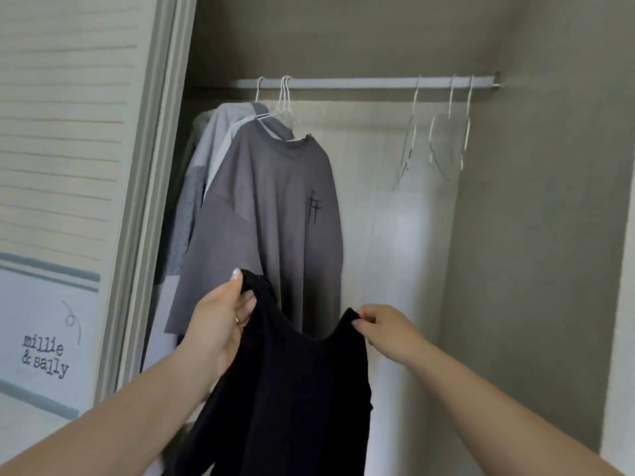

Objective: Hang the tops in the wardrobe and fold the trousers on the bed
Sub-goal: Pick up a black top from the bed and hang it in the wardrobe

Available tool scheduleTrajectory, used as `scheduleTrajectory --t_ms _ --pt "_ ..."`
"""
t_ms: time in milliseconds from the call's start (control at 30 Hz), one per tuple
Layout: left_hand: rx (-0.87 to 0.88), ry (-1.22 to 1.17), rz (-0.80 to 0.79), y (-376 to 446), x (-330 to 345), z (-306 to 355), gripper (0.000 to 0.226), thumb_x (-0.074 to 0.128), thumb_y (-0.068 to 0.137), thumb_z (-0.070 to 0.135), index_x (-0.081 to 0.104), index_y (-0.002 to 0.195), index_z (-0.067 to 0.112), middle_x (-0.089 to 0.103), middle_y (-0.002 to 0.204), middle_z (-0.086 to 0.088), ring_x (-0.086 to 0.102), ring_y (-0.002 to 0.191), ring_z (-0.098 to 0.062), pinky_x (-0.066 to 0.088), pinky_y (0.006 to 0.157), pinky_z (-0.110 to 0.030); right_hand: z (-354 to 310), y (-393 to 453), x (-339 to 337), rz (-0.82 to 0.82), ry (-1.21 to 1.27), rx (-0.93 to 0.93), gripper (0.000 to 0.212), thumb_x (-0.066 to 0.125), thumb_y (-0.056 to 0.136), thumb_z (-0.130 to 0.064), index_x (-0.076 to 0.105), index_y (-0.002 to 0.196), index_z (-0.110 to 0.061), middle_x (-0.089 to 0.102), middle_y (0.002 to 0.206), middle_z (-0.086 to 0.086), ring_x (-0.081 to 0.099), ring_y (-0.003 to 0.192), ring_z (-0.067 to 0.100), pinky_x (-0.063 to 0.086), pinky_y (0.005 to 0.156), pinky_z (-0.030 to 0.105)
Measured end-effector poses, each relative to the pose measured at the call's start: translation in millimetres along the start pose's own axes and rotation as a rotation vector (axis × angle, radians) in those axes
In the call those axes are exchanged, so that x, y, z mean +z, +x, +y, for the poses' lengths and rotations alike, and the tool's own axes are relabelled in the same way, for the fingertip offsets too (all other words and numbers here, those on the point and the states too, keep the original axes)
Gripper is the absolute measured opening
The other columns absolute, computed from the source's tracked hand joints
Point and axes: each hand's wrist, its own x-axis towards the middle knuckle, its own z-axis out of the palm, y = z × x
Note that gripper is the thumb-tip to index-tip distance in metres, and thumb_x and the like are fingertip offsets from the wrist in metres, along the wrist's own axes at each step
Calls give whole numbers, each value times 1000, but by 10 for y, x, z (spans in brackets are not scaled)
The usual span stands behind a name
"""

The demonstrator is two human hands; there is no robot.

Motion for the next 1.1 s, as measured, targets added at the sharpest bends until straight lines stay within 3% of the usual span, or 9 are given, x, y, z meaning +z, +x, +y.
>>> scheduleTrajectory --t_ms 233,367,433,500,600,700,767,900,1100 --pt "136 -33 -8 847 425 208 33 56 92 43 66 107 15 71 101 -2 65 98 -15 46 97 -41 -37 955 -565 64 -128 -64 19 51 87 -23 64 87 -10 60 76 -6 52 66 5 37 54 14" --pt "233 -22 -57 1261 738 508 29 59 91 43 68 95 16 74 90 -3 69 80 -13 51 69 -32 -435 1379 -1190 224 -230 -258 28 54 89 -28 63 115 -23 59 116 -7 56 108 11 38 81 19" --pt "249 -16 -104 1414 917 601 28 57 92 43 67 91 17 74 85 -3 70 73 -12 52 61 -30 -659 1548 -1479 468 -499 -359 37 49 91 -31 57 126 -20 48 133 -2 47 122 18 37 92 28" --pt "264 -13 -138 1552 1060 612 28 55 93 41 67 88 16 74 80 -2 71 65 -11 53 52 -24 -844 1703 -1717 685 -1012 -410 37 46 92 -28 55 125 -13 40 140 8 34 132 27 30 104 36" --pt "274 22 -166 1716 1190 563 31 55 93 42 69 92 15 75 83 -2 71 66 -9 52 52 -24 -1058 1879 -2014 766 -1463 -251 38 44 91 -18 51 127 -7 29 145 21 20 140 34 17 113 47" --pt "277 52 -204 1836 1274 492 34 54 94 43 70 99 13 75 90 -3 71 72 -10 51 61 -29 -1175 1944 -2221 742 -1397 -23 38 46 90 -14 51 127 -10 40 135 18 43 123 33 34 94 38" --pt "282 57 -217 1886 1320 461 35 54 93 43 70 100 12 75 94 -4 71 74 -10 50 65 -32 -1172 2014 -2325 730 -1348 27 36 49 88 -11 54 124 -13 52 125 10 52 114 28 32 80 32" --pt "289 45 -237 1946 1329 416 37 54 93 42 72 97 11 76 92 -5 73 76 -12 54 58 -27 -1050 2127 -2396 674 -1366 111 32 49 86 -8 60 114 -18 61 116 2 57 109 25 31 79 32" --pt "289 25 -242 1931 1274 420 37 55 91 41 73 87 8 75 89 -8 73 72 -16 52 50 -21 -860 2305 -2345 773 -833 7 37 39 87 0 47 121 -11 61 112 11 57 102 31 37 71 31"
